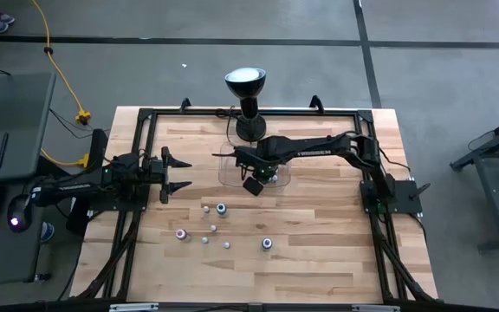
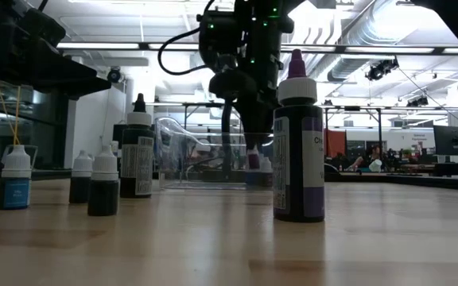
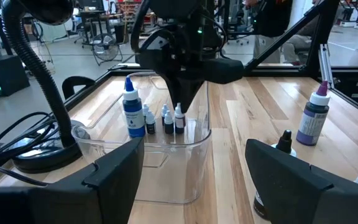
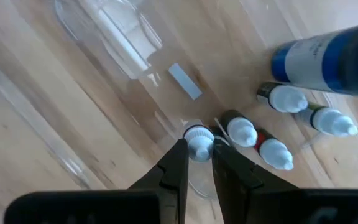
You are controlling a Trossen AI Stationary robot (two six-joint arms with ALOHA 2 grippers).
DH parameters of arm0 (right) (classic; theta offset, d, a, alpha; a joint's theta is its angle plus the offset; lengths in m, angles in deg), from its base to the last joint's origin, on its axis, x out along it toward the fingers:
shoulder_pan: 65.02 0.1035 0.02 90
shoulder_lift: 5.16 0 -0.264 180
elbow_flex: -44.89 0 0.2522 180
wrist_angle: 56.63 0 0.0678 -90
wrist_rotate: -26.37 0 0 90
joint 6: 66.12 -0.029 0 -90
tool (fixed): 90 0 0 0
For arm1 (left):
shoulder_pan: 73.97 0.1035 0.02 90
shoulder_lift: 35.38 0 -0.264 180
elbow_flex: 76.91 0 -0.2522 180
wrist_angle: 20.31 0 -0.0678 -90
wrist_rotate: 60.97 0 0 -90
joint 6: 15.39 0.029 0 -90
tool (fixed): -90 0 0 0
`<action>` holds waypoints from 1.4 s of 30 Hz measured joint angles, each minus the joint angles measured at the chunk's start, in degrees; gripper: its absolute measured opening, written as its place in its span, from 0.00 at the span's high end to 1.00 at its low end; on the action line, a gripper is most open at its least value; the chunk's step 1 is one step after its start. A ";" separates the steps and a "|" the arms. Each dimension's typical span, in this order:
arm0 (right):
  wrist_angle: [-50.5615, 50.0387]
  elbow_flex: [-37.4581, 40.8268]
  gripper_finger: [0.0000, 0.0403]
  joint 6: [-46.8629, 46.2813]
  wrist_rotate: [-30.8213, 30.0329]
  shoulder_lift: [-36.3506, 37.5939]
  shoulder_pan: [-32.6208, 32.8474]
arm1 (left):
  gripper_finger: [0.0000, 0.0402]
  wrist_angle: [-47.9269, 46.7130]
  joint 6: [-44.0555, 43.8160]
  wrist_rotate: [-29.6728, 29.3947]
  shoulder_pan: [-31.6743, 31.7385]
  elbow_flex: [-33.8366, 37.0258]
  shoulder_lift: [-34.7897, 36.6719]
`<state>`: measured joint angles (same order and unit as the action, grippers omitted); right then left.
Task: Pick & Place food coloring
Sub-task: Put the right orange food coloring bottle into the transparent bin
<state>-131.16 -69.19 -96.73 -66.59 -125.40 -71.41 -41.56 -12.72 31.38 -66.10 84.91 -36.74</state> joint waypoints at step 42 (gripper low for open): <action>-0.66 0.03 0.85 -7.11 -6.53 0.00 4.29 | 0.31 0.00 0.01 0.00 -0.01 0.00 -0.01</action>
<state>-131.82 -69.16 -103.83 -73.12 -125.40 -67.12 -41.56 -12.71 31.38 -66.11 84.91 -36.75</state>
